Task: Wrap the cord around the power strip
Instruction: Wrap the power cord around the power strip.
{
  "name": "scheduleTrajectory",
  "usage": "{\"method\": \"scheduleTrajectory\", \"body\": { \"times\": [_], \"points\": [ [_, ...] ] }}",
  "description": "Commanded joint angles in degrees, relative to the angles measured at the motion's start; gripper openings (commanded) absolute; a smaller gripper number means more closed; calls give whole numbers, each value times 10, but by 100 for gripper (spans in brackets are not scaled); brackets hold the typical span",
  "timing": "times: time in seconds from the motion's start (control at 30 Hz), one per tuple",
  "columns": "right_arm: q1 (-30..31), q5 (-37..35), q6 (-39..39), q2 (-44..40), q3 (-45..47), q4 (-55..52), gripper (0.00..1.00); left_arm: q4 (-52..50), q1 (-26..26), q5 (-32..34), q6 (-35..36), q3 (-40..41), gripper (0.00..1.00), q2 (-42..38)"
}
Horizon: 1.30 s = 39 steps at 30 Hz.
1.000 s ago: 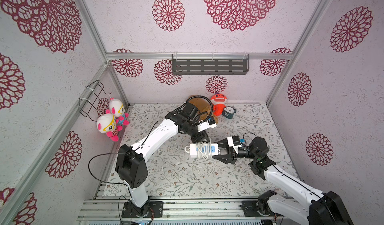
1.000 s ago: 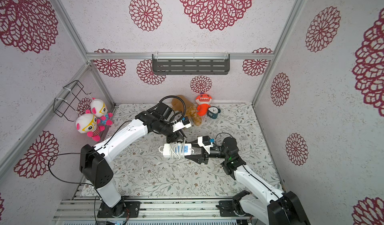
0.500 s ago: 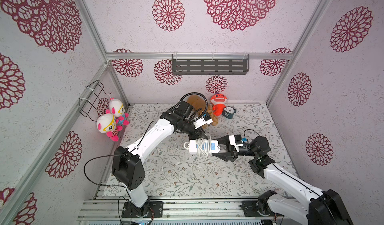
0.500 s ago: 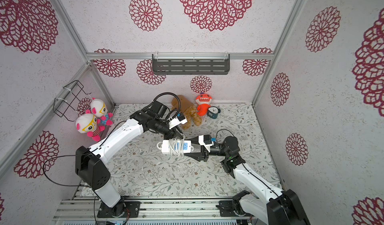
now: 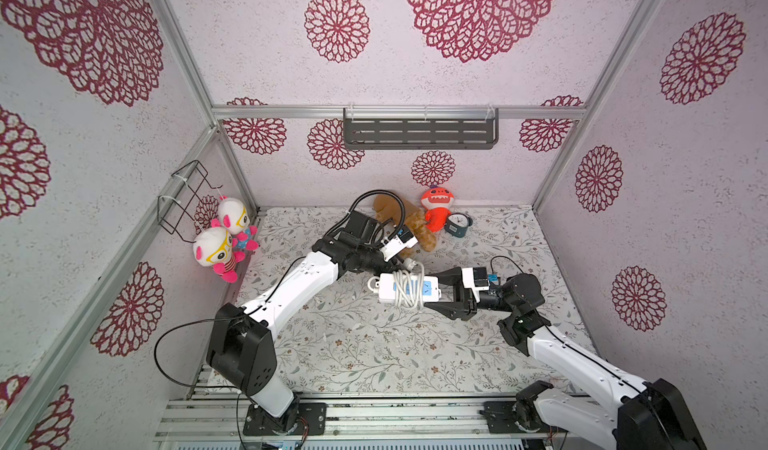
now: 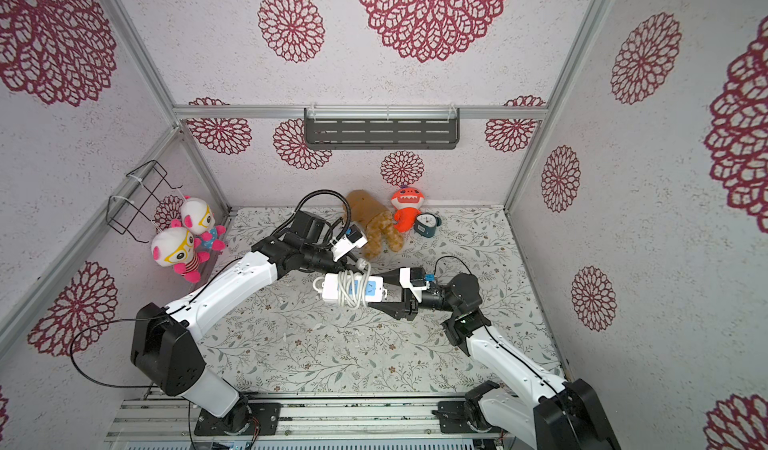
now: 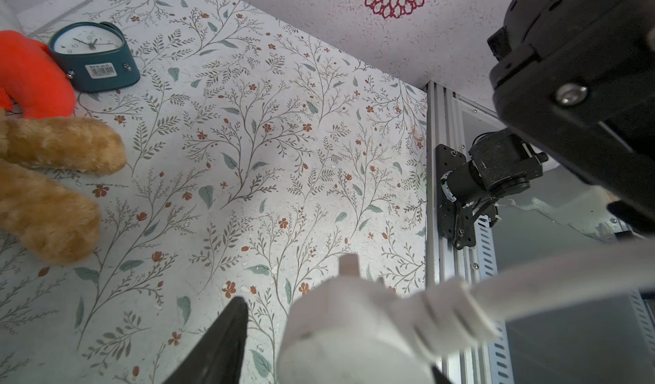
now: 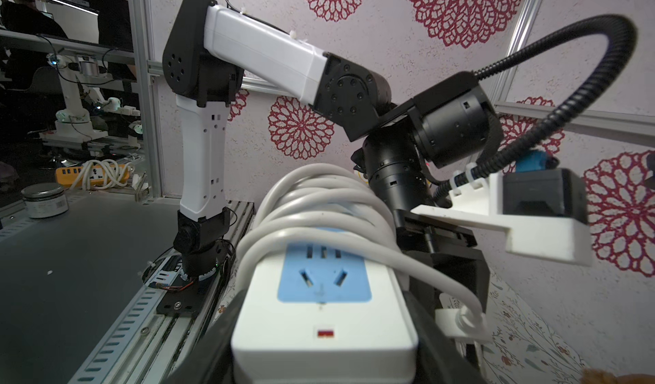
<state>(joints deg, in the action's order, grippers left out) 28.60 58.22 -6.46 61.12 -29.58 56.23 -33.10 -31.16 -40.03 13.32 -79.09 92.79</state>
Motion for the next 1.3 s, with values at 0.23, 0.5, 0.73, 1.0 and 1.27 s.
{"method": "scheduleTrajectory", "body": {
  "times": [0.23, 0.5, 0.73, 1.0, 1.27],
  "points": [
    [0, -74, -54, 18, 12, 121, 14, 138, 25, 71, -66, 85, 59, -51],
    [0, -105, -63, 27, 15, 117, 14, 220, 27, 86, -115, 149, 60, -62],
    [0, -129, -90, 37, 13, 141, 14, 461, 27, 156, -184, 304, 72, -106],
    [0, -150, -76, 34, 18, 113, 14, 638, 26, 230, -246, 407, 73, -101],
    [8, -167, -9, 51, 68, 121, 15, 637, 27, 418, -257, 471, 74, -169]
  ]
}}
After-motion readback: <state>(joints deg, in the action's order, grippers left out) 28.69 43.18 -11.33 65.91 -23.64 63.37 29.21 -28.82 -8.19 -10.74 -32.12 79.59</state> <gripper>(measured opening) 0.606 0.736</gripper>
